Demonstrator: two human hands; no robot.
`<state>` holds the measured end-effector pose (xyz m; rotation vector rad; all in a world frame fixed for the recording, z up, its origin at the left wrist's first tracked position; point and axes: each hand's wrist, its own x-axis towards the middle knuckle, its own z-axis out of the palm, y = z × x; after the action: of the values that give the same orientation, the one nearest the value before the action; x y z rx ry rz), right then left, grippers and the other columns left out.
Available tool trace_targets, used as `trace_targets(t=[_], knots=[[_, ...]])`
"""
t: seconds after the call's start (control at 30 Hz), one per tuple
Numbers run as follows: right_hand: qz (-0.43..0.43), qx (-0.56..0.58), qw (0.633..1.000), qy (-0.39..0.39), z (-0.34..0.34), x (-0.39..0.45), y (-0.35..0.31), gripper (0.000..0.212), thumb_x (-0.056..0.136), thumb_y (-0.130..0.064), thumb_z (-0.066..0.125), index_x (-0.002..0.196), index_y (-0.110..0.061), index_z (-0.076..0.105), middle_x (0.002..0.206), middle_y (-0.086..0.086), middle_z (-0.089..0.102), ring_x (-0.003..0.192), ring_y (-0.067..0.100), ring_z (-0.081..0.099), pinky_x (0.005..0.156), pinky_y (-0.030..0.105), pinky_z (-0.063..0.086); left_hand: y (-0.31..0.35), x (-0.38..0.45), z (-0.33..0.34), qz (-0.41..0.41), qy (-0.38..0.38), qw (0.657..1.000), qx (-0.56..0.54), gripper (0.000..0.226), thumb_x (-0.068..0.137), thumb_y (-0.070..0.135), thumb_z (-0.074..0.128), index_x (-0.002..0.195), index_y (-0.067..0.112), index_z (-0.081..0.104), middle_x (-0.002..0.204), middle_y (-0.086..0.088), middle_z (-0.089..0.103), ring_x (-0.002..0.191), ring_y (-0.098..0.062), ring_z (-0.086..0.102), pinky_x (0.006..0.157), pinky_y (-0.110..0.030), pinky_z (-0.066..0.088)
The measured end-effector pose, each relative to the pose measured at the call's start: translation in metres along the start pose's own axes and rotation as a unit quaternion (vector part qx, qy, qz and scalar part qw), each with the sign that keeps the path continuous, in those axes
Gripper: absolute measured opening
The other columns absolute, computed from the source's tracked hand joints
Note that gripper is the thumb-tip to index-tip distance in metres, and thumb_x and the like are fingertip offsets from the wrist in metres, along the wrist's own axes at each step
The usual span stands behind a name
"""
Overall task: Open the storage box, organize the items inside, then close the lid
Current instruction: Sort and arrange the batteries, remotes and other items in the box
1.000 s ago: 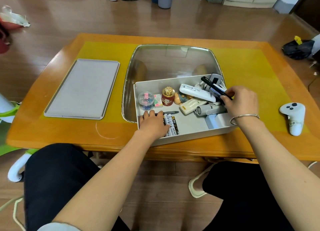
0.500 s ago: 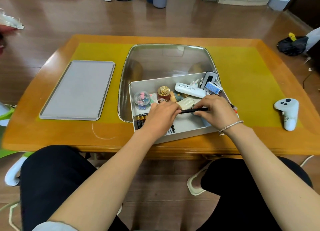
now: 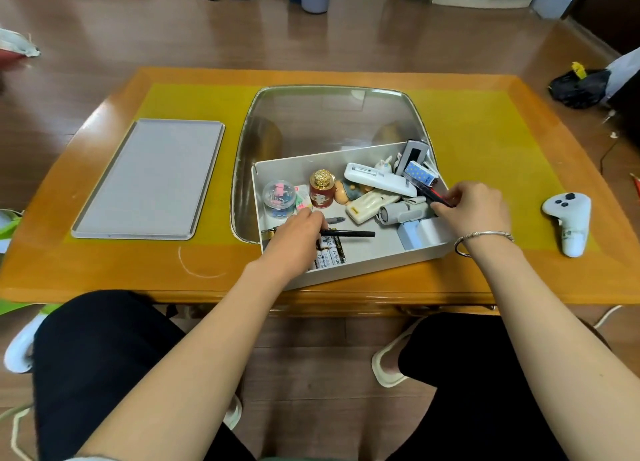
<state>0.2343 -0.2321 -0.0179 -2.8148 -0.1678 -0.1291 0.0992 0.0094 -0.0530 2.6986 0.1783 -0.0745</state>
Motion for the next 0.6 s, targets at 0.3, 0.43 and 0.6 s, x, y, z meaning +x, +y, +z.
trace_targets(t=[0.3,0.43,0.6], knots=[[-0.008,-0.038,0.999,-0.016,0.000,-0.002,-0.007,0.019,0.069,-0.033,0.075,0.083,-0.025,0.065,0.097,0.010,0.063,0.090,0.033,0.061,0.064,0.029,0.038,-0.006,0.002,-0.001,-0.013,-0.033,0.997,0.066,0.020,0.089,0.035,0.064,0.106,0.023,0.065,0.116,-0.003,0.056,0.110,-0.023,0.044,0.090,-0.039,0.041],[-0.034,-0.045,0.998,0.024,0.000,-0.004,-0.007,0.017,0.075,-0.025,0.067,0.091,-0.021,0.070,0.097,0.014,0.064,0.089,0.037,0.060,0.062,0.032,0.038,-0.004,0.002,0.004,-0.013,0.022,0.997,0.068,0.043,0.091,0.045,0.057,0.127,0.022,0.053,0.132,-0.003,0.049,0.122,-0.024,0.039,0.100,-0.041,0.037],[-0.091,-0.029,0.993,0.073,0.005,-0.010,-0.006,0.019,0.084,-0.025,0.064,0.099,-0.015,0.072,0.089,0.018,0.070,0.085,0.040,0.062,0.072,0.043,0.045,0.012,0.015,0.009,0.038,0.026,0.999,0.010,0.062,0.093,0.036,0.056,0.147,0.022,0.028,0.150,-0.003,0.032,0.136,-0.025,0.027,0.110,-0.044,0.029]])
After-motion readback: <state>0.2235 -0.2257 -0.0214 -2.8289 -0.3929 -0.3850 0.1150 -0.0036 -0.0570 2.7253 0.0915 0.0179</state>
